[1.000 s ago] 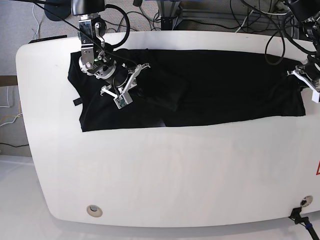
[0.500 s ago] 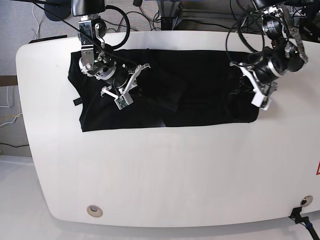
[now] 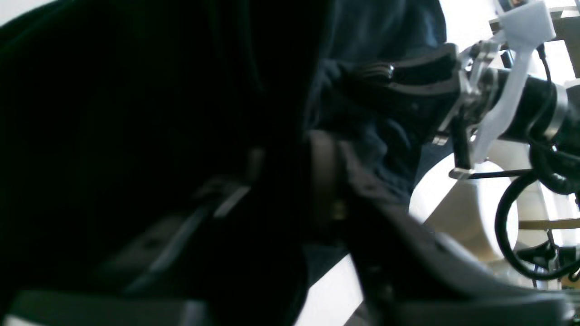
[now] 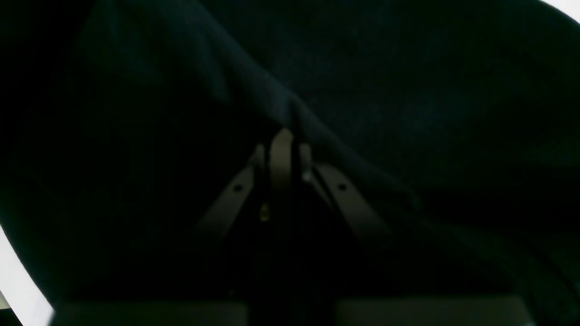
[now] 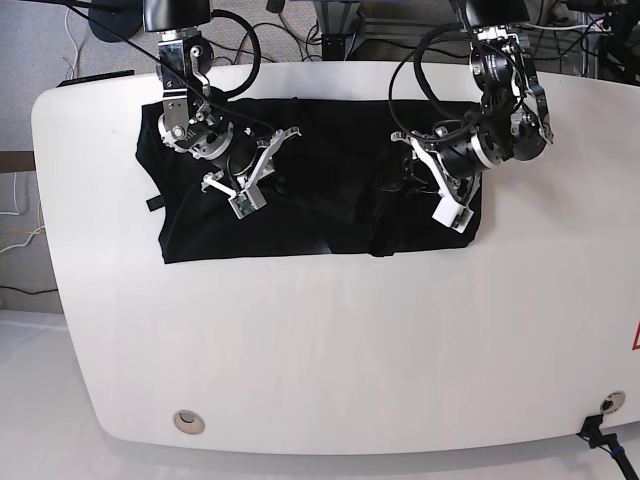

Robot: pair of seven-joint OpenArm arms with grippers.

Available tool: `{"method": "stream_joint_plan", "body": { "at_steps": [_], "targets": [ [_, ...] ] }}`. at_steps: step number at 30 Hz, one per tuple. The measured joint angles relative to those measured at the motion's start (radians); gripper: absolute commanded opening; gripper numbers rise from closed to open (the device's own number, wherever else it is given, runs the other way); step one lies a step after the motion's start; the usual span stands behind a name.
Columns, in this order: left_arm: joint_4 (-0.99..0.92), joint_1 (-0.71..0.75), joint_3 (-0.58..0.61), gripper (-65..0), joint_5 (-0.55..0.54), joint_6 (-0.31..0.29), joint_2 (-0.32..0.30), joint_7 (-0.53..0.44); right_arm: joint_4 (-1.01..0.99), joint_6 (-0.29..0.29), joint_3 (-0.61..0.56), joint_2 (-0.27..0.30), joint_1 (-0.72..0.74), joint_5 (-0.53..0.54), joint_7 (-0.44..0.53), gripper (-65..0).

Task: Fold the T-shirt properly
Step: 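Fold the shirt side inward with the left gripper toward the right gripper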

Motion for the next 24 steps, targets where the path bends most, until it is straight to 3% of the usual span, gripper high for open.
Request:
{"method": "stream_joint_plan", "body": {
  "at_steps": [8, 11, 14, 17, 20, 24],
  "targets": [
    [0.055, -0.001, 0.202, -44.2, -0.021, 0.0, -0.002, -0.005, 0.0, 0.0, 0.0, -0.001, 0.001, 0.0, 0.0, -65.0],
    [0.07, -0.007, 0.238, -44.2, -0.101, -0.004, -0.015, 0.023, 0.0, 0.0, 0.0, -0.001, 0.001, 0.0, 0.0, -65.0],
    [0.089, -0.045, 0.204, -44.2, -0.127, -0.007, -0.081, 0.051, -0.001, 0.0, -0.003, 0.0, 0.002, 0.0, 0.0, -65.0],
    [0.093, -0.086, 0.091, -44.2, -0.13, -0.004, -0.162, 0.029, 0.0, 0.0, -0.002, 0.0, 0.002, -0.001, -0.001, -65.0],
    [0.091, -0.103, 0.054, -44.2, -0.116, -0.007, -0.261, 0.0, 0.0, 0.0, -0.003, -0.001, 0.004, -0.001, -0.002, -65.0],
    [0.091, -0.109, 0.05, -41.1, 0.023, -0.006, -0.335, -0.081, 0.0, 0.001, -0.003, 0.0, 0.018, -0.001, -0.017, -65.0]
  ]
}}
